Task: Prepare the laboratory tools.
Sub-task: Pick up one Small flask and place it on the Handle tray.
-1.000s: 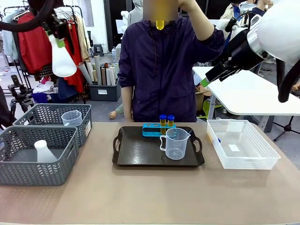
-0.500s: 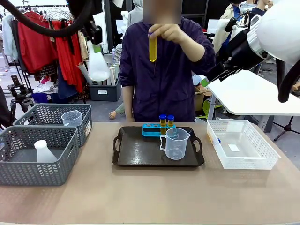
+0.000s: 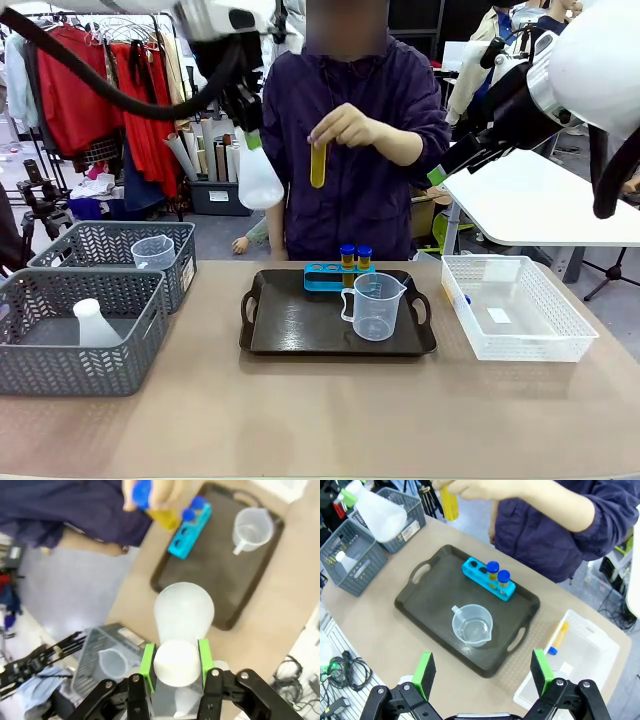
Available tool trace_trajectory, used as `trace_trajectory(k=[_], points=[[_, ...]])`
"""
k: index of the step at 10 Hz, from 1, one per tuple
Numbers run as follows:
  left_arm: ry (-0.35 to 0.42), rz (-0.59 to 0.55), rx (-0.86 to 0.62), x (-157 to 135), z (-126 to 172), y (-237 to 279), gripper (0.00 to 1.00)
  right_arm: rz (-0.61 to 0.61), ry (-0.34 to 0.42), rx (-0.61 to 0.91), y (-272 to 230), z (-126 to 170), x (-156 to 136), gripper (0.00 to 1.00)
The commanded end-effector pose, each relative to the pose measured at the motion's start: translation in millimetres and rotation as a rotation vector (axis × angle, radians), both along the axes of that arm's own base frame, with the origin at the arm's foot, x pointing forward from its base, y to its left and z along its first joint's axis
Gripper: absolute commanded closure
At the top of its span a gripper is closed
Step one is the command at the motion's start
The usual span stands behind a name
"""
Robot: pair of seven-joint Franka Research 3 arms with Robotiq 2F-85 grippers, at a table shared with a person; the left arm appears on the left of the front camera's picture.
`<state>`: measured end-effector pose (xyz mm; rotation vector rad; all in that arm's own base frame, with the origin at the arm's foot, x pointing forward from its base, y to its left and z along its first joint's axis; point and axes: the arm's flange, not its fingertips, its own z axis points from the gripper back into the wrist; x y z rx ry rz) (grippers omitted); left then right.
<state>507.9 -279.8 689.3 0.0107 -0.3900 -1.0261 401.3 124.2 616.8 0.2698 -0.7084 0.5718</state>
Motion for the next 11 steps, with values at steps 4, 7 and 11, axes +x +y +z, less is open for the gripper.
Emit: trace_trajectory(k=[4, 7, 11], points=[[0.078, -0.063, -0.007, -9.9, -22.7, -1.7, 1.00, 0.006, 0.003, 0.015, -1.2, 0.4, 0.0, 0.00], [0.052, -0.007, -0.010, -11.2, -12.2, 18.4, 1.00, 0.006, 0.003, 0.015, -1.2, 0.4, 0.0, 0.00], [0.045, 0.014, -0.005, -4.3, -5.0, 21.0, 1.00, 0.006, 0.003, 0.015, -1.2, 0.4, 0.0, 0.00]])
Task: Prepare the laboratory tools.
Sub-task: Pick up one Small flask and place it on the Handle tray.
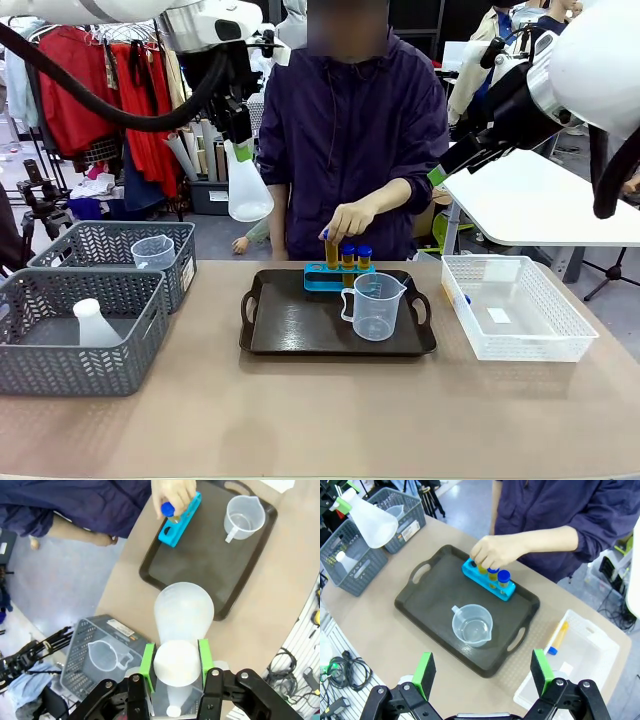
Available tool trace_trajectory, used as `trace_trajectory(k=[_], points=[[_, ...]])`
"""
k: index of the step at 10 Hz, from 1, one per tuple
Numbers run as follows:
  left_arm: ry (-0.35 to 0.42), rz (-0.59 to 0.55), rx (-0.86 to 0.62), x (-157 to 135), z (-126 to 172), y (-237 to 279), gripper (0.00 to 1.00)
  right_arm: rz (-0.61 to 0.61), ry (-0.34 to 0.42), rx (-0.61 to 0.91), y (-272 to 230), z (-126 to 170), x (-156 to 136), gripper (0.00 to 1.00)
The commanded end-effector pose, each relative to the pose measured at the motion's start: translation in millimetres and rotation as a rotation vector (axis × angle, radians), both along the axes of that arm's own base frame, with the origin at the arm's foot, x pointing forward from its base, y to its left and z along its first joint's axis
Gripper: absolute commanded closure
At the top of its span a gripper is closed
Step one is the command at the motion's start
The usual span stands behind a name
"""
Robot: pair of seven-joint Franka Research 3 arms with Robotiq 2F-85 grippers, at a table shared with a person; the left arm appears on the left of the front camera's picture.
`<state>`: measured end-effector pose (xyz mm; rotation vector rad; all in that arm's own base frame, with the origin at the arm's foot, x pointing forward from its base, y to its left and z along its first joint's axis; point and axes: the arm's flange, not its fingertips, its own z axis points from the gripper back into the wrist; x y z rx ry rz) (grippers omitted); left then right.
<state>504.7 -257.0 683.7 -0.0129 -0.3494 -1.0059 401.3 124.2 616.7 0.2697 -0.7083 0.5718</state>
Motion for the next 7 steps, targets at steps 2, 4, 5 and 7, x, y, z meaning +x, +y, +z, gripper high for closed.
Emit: trace_trajectory(k=[2, 4, 5, 7], points=[[-0.001, -0.004, -0.001, -1.1, 0.6, -1.8, 1.00, 0.006, 0.002, 0.015, -1.2, 0.4, 0.0, 0.00], [-0.001, -0.004, -0.001, -1.1, 0.6, -1.8, 1.00, 0.006, 0.002, 0.015, -1.2, 0.4, 0.0, 0.00], [0.002, -0.006, 0.000, -0.7, -1.2, -3.5, 1.00, 0.006, 0.002, 0.015, -1.2, 0.4, 0.0, 0.00], [-0.006, -0.060, 0.099, 1.8, -21.5, -30.0, 1.00, 0.006, 0.002, 0.015, -1.2, 0.4, 0.0, 0.00]])
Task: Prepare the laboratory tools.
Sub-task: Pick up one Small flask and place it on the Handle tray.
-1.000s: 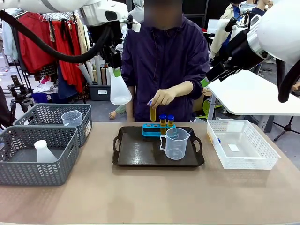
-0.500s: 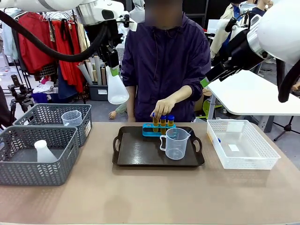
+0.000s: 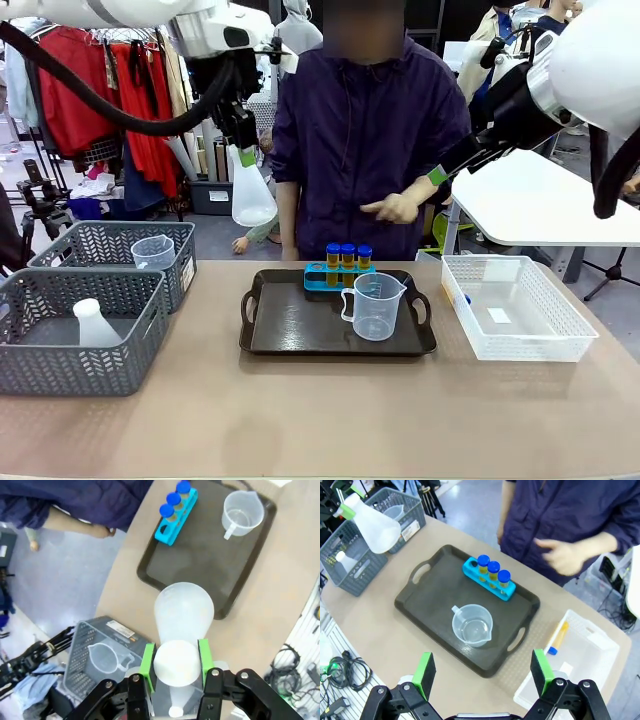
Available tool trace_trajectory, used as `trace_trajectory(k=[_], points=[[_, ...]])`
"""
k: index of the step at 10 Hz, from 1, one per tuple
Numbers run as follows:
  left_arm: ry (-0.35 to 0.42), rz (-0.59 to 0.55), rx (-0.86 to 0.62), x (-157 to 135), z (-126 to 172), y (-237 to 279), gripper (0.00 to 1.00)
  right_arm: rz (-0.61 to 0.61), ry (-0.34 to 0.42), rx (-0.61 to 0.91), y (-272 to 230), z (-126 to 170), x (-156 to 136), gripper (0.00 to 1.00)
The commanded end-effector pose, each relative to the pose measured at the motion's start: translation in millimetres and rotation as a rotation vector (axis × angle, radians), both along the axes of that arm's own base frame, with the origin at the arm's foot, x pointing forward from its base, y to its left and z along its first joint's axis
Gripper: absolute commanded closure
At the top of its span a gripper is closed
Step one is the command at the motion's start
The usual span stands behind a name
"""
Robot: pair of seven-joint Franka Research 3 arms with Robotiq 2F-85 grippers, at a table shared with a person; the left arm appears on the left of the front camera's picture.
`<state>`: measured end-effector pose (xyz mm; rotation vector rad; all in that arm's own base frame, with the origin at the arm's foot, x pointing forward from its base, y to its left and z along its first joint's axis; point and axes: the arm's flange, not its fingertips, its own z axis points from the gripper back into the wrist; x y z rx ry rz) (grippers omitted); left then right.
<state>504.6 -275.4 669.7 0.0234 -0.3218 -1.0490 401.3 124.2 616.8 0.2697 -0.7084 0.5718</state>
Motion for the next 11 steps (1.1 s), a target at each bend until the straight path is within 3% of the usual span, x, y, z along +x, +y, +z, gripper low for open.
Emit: trace_trajectory(k=[1, 7, 11], points=[[-0.011, -0.058, 0.056, 4.6, -21.9, -23.0, 1.00, 0.007, 0.003, 0.015, -1.2, 0.4, 0.0, 0.00], [0.012, -0.160, 0.122, 12.2, -122.0, -49.6, 1.00, 0.007, 0.003, 0.015, -1.2, 0.4, 0.0, 0.00], [0.056, -0.219, 0.016, 16.5, -173.1, -50.8, 1.00, 0.007, 0.003, 0.015, -1.2, 0.4, 0.0, 0.00]])
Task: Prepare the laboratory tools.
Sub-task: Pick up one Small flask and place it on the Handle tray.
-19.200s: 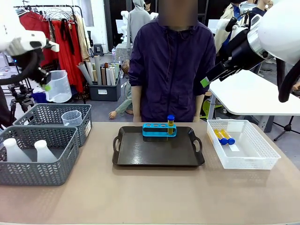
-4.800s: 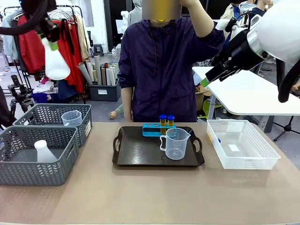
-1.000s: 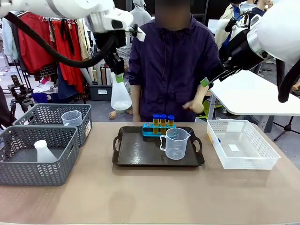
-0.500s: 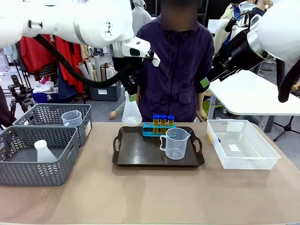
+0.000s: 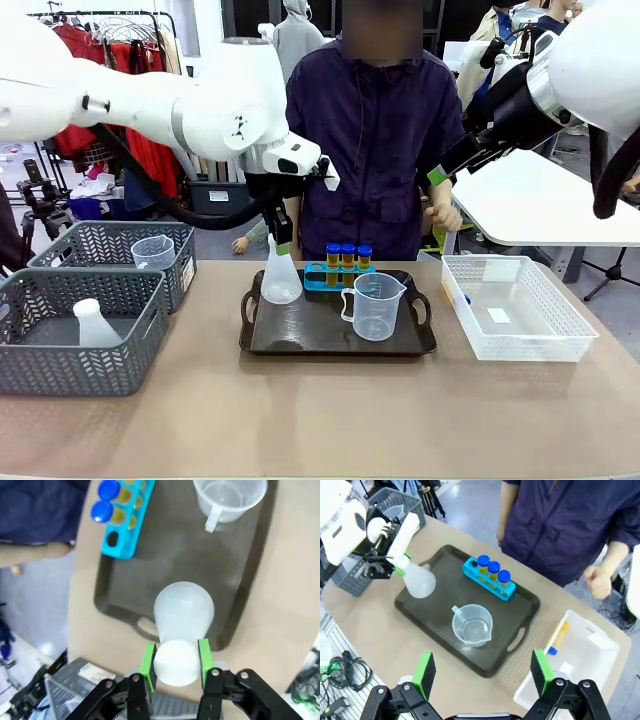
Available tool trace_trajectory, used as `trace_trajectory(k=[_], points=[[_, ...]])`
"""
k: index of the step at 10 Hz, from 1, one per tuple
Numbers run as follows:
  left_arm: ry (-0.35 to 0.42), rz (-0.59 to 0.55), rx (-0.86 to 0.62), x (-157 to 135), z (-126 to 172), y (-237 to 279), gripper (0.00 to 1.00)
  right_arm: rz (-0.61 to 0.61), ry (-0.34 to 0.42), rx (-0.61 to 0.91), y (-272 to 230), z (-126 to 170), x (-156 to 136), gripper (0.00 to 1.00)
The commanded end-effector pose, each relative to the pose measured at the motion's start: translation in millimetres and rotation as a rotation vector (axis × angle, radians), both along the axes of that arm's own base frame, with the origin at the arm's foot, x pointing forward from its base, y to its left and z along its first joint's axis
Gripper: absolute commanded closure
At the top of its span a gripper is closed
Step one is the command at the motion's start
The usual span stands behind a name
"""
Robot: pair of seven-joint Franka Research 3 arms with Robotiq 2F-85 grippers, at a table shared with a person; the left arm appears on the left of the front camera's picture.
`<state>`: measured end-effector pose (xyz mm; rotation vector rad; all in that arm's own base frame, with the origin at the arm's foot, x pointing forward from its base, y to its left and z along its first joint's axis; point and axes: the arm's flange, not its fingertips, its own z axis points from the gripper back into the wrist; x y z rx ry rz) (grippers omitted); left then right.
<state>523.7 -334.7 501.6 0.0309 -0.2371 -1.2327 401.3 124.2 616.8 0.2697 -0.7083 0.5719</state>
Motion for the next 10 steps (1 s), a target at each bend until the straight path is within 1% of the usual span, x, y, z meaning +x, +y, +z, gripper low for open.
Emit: trace_trajectory(k=[1, 4, 9, 10], points=[[0.017, -0.076, -0.058, 2.4, -15.6, 7.2, 1.00, 0.006, 0.003, 0.015, -1.2, 0.3, 0.0, 0.00], [0.071, -0.088, -0.039, 9.0, -42.8, -4.0, 1.00, 0.006, 0.003, 0.015, -1.2, 0.3, 0.0, 0.00], [0.102, -0.107, -0.011, 15.1, -60.3, -9.7, 1.00, 0.006, 0.003, 0.015, -1.2, 0.3, 0.0, 0.00], [0.106, -0.105, -0.011, 15.5, -61.4, -11.6, 0.96, 0.006, 0.003, 0.015, -1.2, 0.3, 0.0, 0.00]])
